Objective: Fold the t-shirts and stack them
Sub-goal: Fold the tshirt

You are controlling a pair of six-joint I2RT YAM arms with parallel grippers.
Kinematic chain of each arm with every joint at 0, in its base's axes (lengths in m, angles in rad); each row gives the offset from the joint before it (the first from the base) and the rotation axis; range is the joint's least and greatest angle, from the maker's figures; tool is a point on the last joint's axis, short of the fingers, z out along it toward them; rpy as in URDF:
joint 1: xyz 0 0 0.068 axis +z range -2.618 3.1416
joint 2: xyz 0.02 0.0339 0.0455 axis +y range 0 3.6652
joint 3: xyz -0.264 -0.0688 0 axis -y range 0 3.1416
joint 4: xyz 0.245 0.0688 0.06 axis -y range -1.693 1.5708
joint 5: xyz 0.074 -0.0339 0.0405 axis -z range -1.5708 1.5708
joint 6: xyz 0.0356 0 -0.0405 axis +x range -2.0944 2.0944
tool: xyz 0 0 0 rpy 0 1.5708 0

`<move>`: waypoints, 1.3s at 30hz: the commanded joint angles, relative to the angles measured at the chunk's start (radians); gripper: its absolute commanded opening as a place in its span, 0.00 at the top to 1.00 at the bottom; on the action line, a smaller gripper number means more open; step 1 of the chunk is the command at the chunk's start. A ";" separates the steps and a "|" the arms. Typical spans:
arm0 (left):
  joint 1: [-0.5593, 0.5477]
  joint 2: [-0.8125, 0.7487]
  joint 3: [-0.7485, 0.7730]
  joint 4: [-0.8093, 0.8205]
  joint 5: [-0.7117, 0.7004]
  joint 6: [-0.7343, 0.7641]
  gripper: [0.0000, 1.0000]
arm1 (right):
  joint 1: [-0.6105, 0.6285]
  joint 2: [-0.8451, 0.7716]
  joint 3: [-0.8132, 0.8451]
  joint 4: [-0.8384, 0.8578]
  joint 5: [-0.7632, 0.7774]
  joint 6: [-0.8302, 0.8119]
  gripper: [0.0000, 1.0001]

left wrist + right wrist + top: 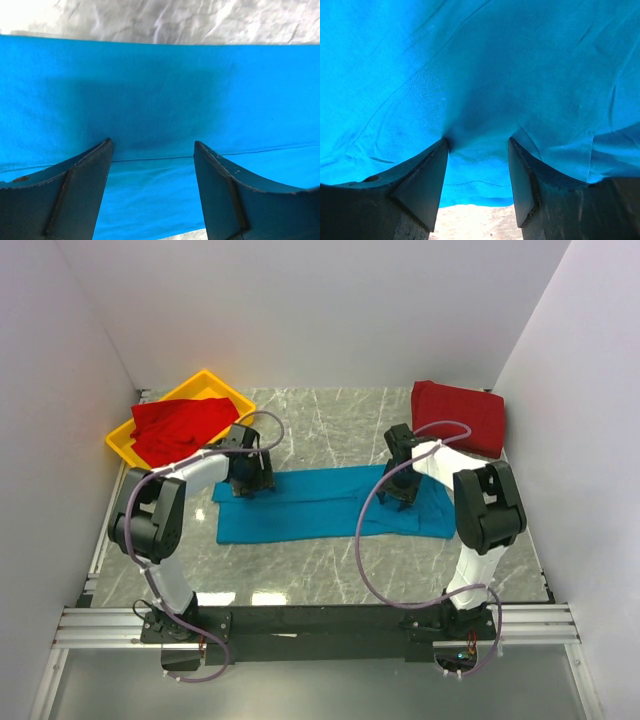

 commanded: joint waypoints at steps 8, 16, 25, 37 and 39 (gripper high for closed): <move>0.004 -0.081 -0.199 -0.098 -0.048 -0.095 0.27 | 0.005 0.174 0.226 -0.003 -0.016 -0.081 0.42; 0.004 -0.194 -0.331 -0.085 -0.045 -0.183 0.27 | 0.019 0.321 0.504 -0.121 -0.027 -0.157 0.42; 0.002 -0.291 -0.385 -0.121 -0.052 -0.198 0.27 | 0.037 0.528 0.832 -0.236 -0.072 -0.180 0.42; -0.005 -0.452 -0.291 -0.181 -0.026 -0.161 0.25 | 0.055 0.562 1.002 -0.238 -0.135 -0.183 0.41; -0.008 -0.466 -0.259 -0.161 -0.020 -0.155 0.25 | 0.055 0.533 0.987 -0.221 -0.129 -0.196 0.41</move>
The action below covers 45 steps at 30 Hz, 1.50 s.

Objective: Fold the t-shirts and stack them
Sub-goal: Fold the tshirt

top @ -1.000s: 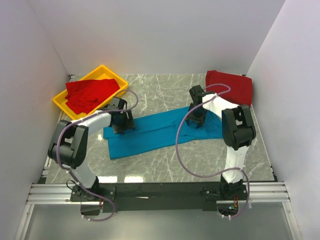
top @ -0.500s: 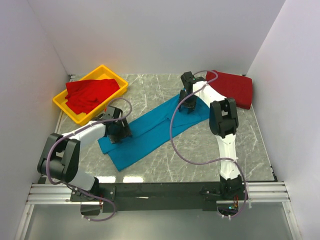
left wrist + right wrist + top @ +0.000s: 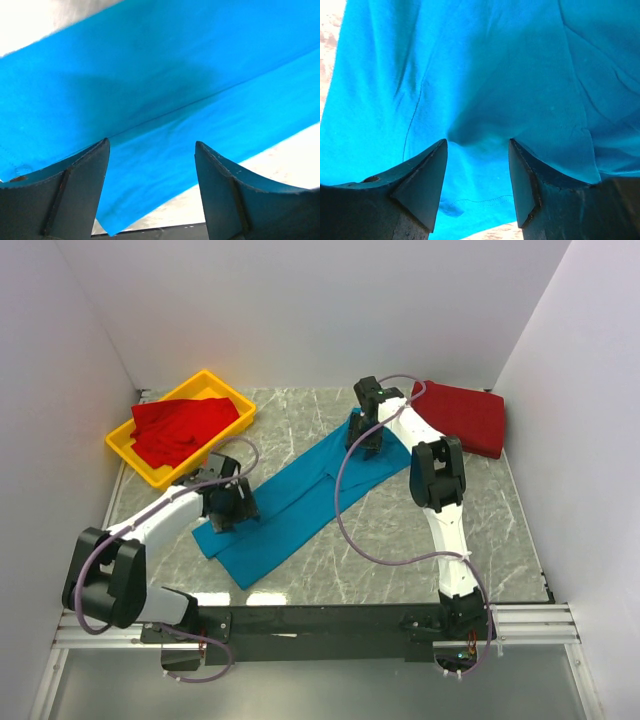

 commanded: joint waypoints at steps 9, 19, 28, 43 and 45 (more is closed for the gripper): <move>-0.073 0.009 0.085 0.121 0.002 -0.001 0.24 | -0.002 -0.320 -0.242 0.133 -0.003 -0.057 0.40; -0.152 0.116 0.049 0.172 -0.052 -0.038 0.24 | -0.010 -0.363 -0.485 0.201 -0.005 -0.065 0.40; -0.202 0.127 -0.018 0.181 -0.052 -0.078 0.24 | -0.028 -0.248 -0.421 0.181 0.006 -0.067 0.41; -0.333 0.185 0.004 0.196 0.166 -0.093 0.24 | -0.043 0.022 -0.033 0.017 0.037 -0.077 0.41; -0.359 0.203 0.013 0.212 0.195 -0.106 0.24 | -0.046 0.042 0.000 0.012 0.035 -0.068 0.41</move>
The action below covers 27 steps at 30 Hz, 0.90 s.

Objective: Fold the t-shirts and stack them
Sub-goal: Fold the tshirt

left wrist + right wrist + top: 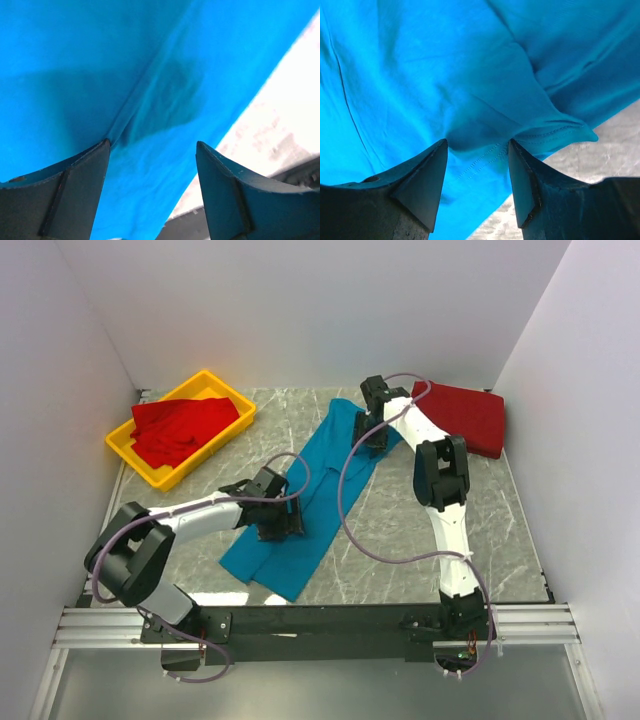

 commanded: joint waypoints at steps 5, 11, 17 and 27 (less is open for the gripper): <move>-0.108 0.088 0.040 -0.001 0.142 -0.059 0.24 | -0.010 0.095 0.094 -0.020 0.018 0.004 0.41; -0.148 0.133 0.076 0.065 0.227 -0.068 0.23 | -0.013 0.162 0.216 -0.051 -0.026 0.004 0.40; -0.198 0.173 0.106 0.117 0.244 -0.085 0.23 | -0.016 0.168 0.233 -0.015 -0.061 0.012 0.39; -0.184 0.083 0.244 0.025 0.146 -0.044 0.20 | -0.030 0.032 0.198 0.110 -0.180 0.038 0.38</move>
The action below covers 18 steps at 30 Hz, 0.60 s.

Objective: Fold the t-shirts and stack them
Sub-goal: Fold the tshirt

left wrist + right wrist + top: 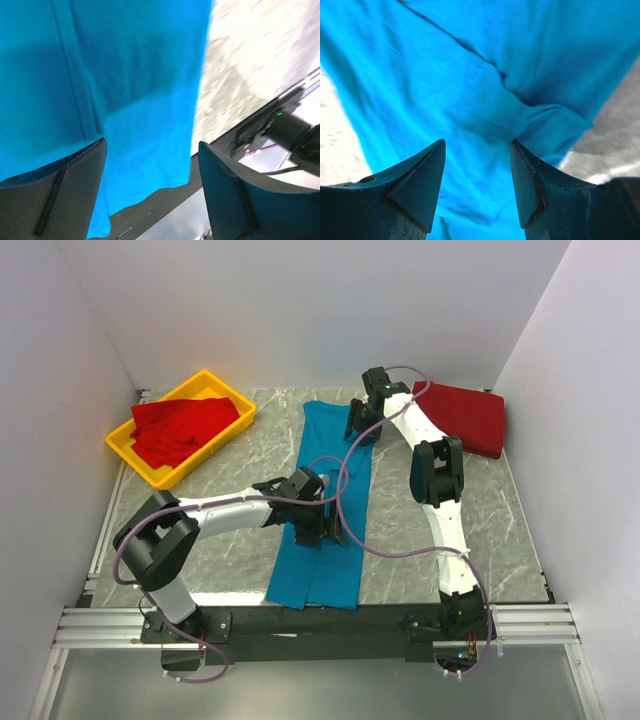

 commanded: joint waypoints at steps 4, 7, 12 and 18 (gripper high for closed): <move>0.061 -0.155 0.078 -0.080 -0.053 0.091 0.18 | -0.032 -0.227 -0.128 0.141 -0.105 0.042 0.38; 0.132 -0.203 0.054 -0.169 -0.066 0.129 0.18 | -0.033 -0.366 -0.252 0.131 -0.074 0.018 0.38; 0.268 -0.319 -0.031 -0.272 -0.062 0.169 0.19 | -0.032 -0.649 -0.573 0.096 -0.008 -0.014 0.39; 0.311 -0.415 -0.078 -0.408 -0.073 0.197 0.20 | 0.026 -0.997 -1.105 0.119 -0.010 0.015 0.41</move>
